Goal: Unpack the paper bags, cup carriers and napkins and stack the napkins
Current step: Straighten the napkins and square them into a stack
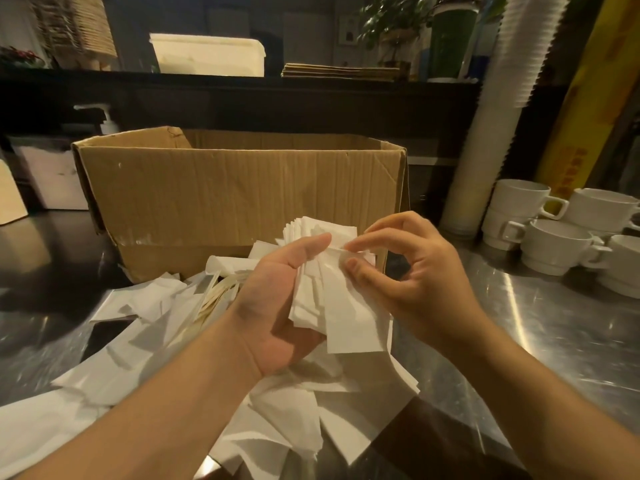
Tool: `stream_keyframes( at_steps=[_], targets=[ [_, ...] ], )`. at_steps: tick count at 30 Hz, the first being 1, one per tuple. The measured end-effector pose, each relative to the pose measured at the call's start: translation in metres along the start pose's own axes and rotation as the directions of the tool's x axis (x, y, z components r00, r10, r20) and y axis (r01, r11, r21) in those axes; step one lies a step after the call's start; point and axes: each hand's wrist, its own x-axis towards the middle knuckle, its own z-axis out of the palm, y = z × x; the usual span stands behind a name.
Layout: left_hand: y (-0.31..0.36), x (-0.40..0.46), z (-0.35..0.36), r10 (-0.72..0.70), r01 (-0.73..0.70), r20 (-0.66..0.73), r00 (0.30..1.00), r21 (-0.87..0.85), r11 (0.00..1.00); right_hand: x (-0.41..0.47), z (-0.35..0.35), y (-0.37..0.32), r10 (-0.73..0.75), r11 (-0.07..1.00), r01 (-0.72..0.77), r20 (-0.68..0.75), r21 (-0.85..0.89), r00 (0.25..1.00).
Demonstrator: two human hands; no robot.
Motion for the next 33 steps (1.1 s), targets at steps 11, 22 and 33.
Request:
stream_keyframes(
  at_steps=[11,22,33],
  targets=[
    [0.001,-0.002,0.0,0.014,-0.012,-0.067,0.998,0.029,1.0,0.006,-0.01,-0.006,0.131,0.894,-0.1,-0.041,0.436,0.99],
    [-0.001,-0.004,0.004,-0.011,0.008,0.065,0.998,0.034,0.999,0.007,-0.027,-0.014,0.21,0.765,-0.306,0.23,0.567,0.95],
    [-0.005,0.002,-0.004,-0.035,0.03,0.142,0.989,0.041,0.999,0.009,-0.024,-0.008,0.253,0.859,-0.331,0.24,0.391,0.937]
  ],
)
